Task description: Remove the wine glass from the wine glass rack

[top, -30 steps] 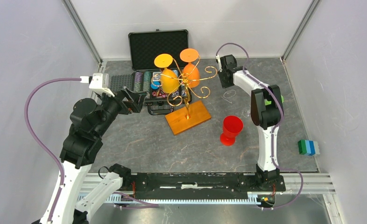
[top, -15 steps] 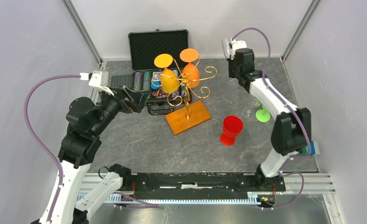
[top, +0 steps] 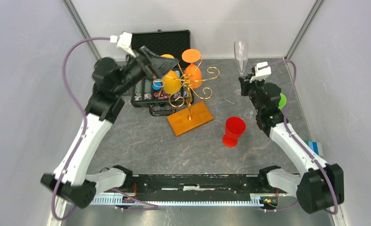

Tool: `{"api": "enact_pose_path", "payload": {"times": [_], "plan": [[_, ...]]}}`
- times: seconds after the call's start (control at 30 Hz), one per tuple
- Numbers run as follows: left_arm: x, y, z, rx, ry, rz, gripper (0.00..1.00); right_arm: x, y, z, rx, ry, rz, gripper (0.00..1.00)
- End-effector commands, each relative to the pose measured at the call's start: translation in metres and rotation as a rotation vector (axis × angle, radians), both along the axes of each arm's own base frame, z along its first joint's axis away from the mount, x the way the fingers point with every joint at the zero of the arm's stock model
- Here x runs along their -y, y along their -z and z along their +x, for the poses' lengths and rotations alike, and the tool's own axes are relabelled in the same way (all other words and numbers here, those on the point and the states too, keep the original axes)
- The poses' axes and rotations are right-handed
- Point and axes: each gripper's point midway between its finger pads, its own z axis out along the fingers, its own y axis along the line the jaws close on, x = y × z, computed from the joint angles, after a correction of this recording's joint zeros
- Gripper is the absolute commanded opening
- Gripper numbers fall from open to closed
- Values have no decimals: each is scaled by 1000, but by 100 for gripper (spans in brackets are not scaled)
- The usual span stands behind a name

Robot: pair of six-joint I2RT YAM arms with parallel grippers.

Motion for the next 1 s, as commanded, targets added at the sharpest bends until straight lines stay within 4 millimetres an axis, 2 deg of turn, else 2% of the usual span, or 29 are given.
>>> {"api": "enact_pose_path", "payload": {"times": [0.0,0.1,0.2,0.3,0.33,0.43,0.6,0.67,0.8,0.97], "plan": [[48,-41,8,13,155,-126,99,-16,-62,-30,316,-136,26,0],[84,-42,21,-19,186,-122,99,-20,-64,-45,387,-184,8,0],[117,-30,44,-72,167,-79,99,-22,-67,-56,459,-209,-8,0],[144,-22,60,-101,180,-50,97,-23,-70,-67,535,-230,-18,0],[151,-26,60,-94,182,-43,97,-25,-71,-70,553,-241,-30,0],[172,-18,67,-108,176,5,95,-25,-70,-76,610,-250,-73,0],[190,15,82,-151,128,106,83,-21,-75,-91,735,-237,-98,0],[195,24,85,-158,126,142,73,-21,-74,-92,751,-237,-98,0],[204,37,81,-160,151,208,61,-23,-71,-91,759,-247,-120,0],[208,43,75,-158,181,235,46,-24,-62,-86,751,-247,-142,0]]}}
